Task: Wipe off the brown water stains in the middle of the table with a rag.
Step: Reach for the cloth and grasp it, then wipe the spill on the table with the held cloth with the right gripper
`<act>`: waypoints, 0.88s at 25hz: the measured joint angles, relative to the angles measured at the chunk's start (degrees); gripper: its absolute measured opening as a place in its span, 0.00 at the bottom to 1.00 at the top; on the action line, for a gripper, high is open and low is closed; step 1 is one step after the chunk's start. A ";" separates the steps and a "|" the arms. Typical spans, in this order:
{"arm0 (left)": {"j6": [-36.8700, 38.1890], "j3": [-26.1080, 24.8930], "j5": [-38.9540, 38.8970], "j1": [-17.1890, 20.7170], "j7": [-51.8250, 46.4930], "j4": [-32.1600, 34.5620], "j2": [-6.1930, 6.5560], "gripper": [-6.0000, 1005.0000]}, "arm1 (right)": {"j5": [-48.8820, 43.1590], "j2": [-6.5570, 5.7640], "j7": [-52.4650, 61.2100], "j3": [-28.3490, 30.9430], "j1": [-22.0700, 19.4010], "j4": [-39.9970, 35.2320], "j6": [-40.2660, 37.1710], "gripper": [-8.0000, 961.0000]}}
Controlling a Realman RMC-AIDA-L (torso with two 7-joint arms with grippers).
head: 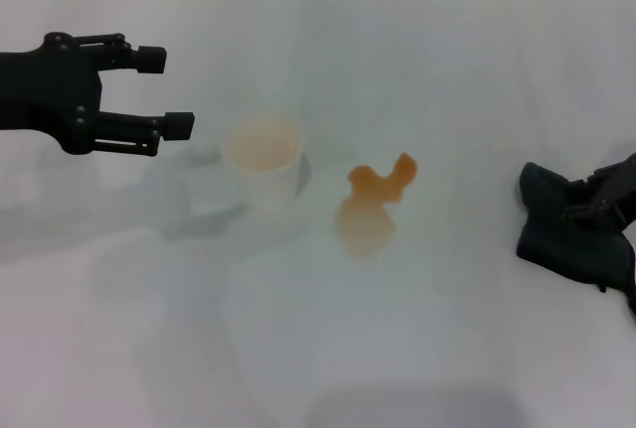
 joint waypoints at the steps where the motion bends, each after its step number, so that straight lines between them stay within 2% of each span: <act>1: 0.00 0.01 0.00 0.04 0.04 -0.04 0.00 0.87 | -0.01 0.00 0.00 -0.04 -0.01 0.06 0.02 0.46; 12: 0.00 0.15 0.00 0.04 0.06 0.12 -0.13 0.87 | -0.09 0.00 -0.02 -0.22 -0.07 0.72 0.23 0.45; 17: 0.02 0.15 0.00 0.03 0.06 0.16 -0.24 0.87 | -0.11 0.00 0.17 -0.43 -0.08 0.72 0.28 0.40; 22: 0.02 0.15 0.00 0.03 0.06 0.17 -0.32 0.87 | -0.11 0.01 0.55 -0.60 0.05 0.78 0.19 0.23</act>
